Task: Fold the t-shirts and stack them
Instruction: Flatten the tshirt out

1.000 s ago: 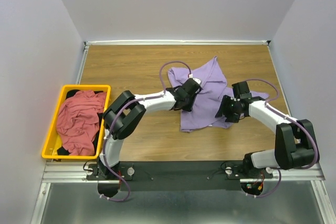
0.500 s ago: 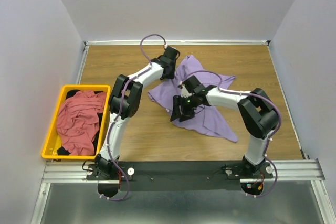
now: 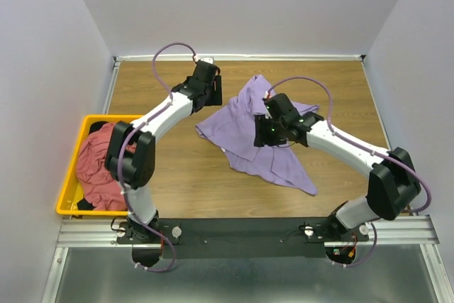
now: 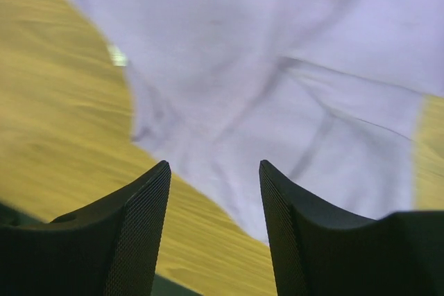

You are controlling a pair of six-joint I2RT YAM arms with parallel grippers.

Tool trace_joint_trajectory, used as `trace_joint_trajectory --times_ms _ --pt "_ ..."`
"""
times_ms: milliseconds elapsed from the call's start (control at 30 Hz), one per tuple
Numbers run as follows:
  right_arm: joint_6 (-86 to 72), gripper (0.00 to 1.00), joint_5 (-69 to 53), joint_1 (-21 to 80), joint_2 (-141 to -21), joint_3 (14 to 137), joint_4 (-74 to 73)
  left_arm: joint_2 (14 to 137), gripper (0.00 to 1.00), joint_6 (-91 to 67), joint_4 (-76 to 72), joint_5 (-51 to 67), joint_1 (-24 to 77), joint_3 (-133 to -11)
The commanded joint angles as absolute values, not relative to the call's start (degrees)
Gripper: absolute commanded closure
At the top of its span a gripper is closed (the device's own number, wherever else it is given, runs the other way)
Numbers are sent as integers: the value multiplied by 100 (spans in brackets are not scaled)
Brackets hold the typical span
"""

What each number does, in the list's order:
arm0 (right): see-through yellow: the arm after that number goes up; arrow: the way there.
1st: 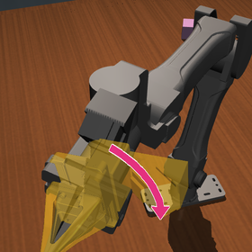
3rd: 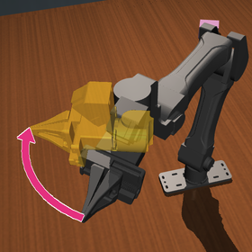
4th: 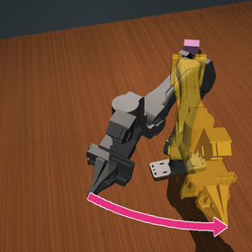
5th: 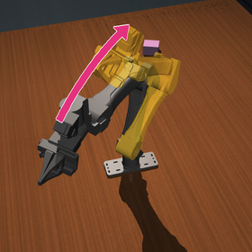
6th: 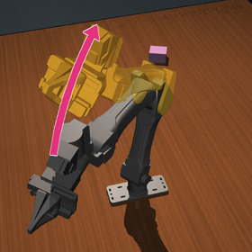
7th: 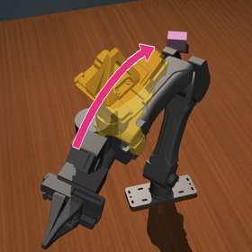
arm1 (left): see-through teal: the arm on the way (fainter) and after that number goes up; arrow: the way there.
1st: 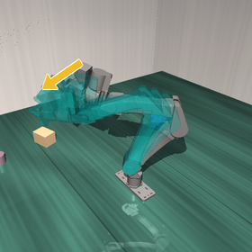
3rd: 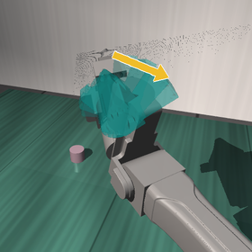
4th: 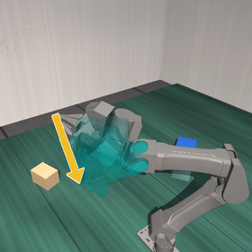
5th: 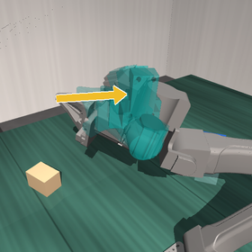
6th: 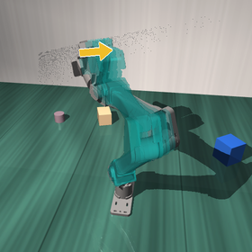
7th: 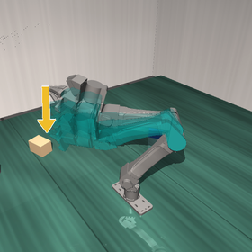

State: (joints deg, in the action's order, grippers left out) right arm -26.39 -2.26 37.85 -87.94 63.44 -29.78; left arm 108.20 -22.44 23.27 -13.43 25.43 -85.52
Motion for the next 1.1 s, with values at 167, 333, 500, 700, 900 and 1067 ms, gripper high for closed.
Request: trace_joint_trajectory --times_ms 167,333,500,700,900,1067 --pt "-2478 40 747 3375 -8279 5389 -3797 10054 25 -3129 2048 -800 4180 -7190" --pt "-2654 42 598 3243 -8402 5133 -3806 10721 25 -3085 2039 -659 4903 -7435" --pt "-2663 43 510 3085 -8429 4905 -3797 11118 26 -2997 2250 -782 5317 -7883" --pt "-2680 44 492 3015 -8385 4755 -3788 11390 31 -2953 2522 -1169 5414 -8024" --pt "-2725 44 510 2962 -8367 4597 -3771 11461 36 -2936 2566 -1152 5440 -7893" --pt "-2733 44 483 2944 -8376 4535 -3727 11452 36 -2971 2496 -1046 5476 -7822"
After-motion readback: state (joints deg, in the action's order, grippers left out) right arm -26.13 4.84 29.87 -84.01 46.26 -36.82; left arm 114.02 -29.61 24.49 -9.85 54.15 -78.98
